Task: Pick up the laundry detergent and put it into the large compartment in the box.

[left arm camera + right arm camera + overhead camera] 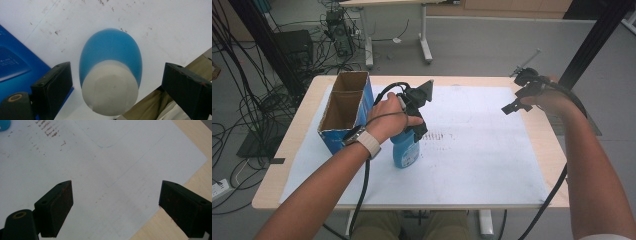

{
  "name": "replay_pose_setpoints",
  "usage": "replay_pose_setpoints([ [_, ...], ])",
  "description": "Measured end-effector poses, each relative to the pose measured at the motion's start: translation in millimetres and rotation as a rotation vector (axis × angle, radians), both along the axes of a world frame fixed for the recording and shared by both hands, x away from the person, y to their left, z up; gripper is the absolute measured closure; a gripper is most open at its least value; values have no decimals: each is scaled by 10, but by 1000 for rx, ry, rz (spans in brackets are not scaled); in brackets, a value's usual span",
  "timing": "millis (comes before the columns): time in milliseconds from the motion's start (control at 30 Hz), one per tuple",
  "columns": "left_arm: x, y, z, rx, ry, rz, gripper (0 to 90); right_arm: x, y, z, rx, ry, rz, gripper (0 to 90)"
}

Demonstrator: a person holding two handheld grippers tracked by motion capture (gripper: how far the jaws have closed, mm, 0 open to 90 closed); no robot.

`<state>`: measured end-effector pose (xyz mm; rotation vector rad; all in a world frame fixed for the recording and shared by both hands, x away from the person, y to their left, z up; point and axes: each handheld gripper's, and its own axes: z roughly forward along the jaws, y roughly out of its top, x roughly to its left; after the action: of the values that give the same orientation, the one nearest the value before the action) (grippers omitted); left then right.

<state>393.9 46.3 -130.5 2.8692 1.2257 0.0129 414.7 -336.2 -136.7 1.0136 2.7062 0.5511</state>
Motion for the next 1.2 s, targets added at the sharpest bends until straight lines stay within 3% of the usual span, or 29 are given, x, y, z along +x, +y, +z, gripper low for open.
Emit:
replay_pose_setpoints([
  [1200, 26, -21, -236, 14, -3, -5, 136, 4, 7, -36, 2, 0, 6, 124],
])
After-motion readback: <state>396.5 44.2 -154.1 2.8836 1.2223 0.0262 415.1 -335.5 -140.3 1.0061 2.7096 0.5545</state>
